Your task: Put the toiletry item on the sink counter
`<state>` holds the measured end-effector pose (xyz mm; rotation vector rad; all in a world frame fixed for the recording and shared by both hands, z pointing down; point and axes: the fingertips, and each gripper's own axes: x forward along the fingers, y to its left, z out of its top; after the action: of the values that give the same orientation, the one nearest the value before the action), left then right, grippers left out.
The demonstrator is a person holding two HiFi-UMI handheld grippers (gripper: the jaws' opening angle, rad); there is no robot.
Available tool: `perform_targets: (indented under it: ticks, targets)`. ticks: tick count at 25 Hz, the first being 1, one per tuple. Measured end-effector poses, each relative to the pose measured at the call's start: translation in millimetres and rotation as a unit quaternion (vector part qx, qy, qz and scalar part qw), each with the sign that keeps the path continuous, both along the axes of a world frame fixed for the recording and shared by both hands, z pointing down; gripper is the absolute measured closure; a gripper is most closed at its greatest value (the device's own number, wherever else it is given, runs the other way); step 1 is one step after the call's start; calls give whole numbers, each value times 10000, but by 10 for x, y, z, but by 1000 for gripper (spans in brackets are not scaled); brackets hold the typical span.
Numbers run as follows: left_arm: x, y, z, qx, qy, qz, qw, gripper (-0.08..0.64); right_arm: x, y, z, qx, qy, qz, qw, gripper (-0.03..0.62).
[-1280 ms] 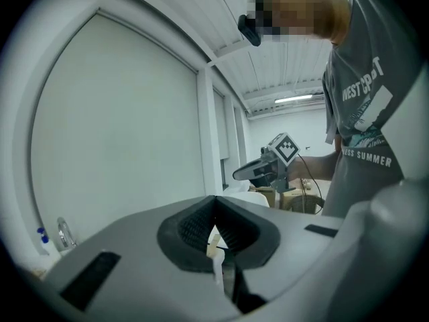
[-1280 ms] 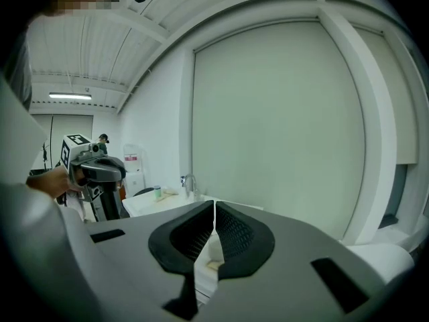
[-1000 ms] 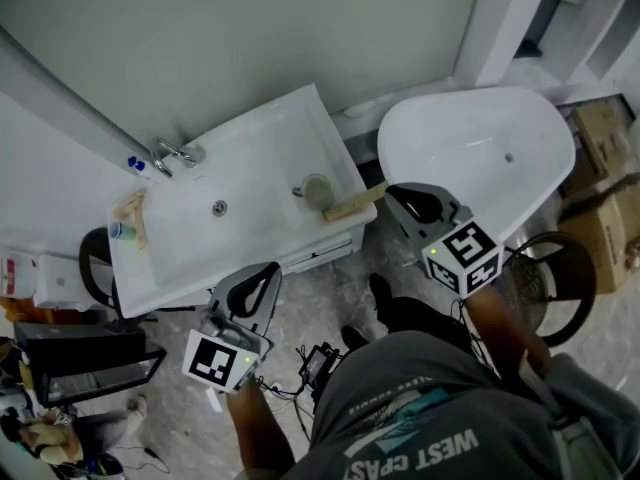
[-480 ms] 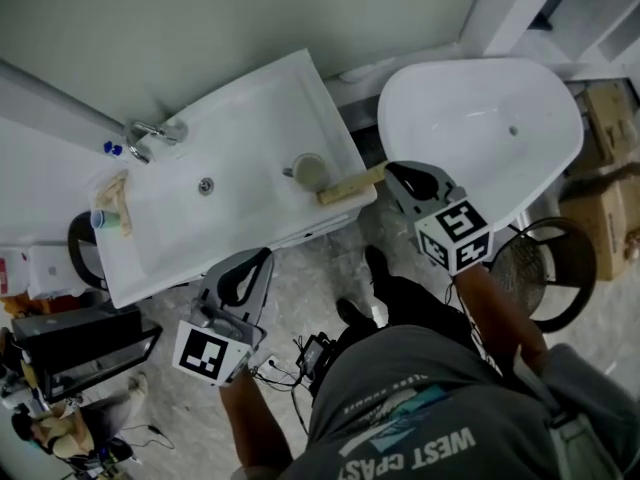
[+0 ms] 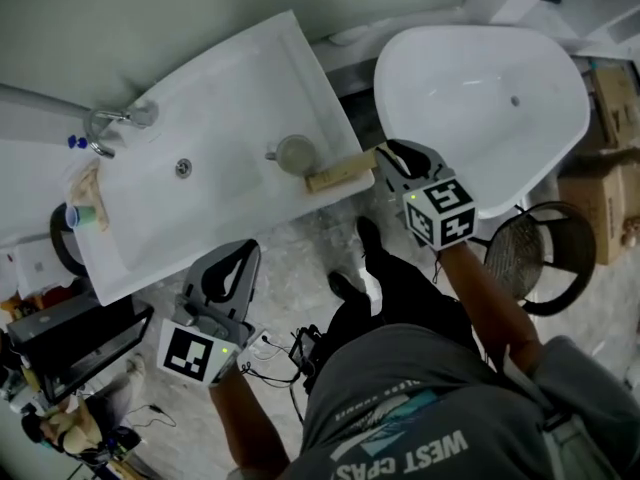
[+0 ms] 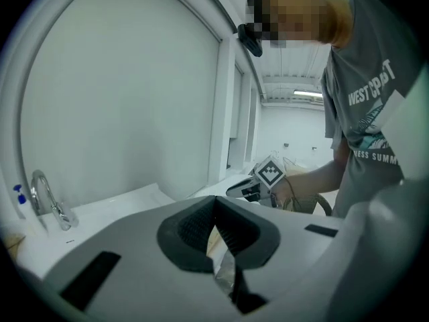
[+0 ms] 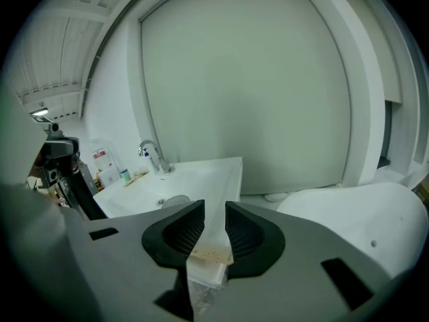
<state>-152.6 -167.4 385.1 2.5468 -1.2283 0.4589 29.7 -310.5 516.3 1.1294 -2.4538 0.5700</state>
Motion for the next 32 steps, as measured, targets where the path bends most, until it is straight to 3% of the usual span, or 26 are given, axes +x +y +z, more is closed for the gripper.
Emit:
perform_targets:
  ticks: [15,28,30,32]
  targets:
    - [23,-248,574,-560,124,48,9983,558,157,-178,825,-558,253,460,9971,367]
    - [143,-351,703,-692,107,-17,9975,558,267,-238,1159,-1157,-128,573,9916,359]
    - [124,-329,732,-695,110,-52,9975,558,262,-221,1222,-1246,-176,615,9901,383]
    - [105,-314,747,-694,112,-79,9975,558,274,-216,1231,-1240,-174,673,9898,520]
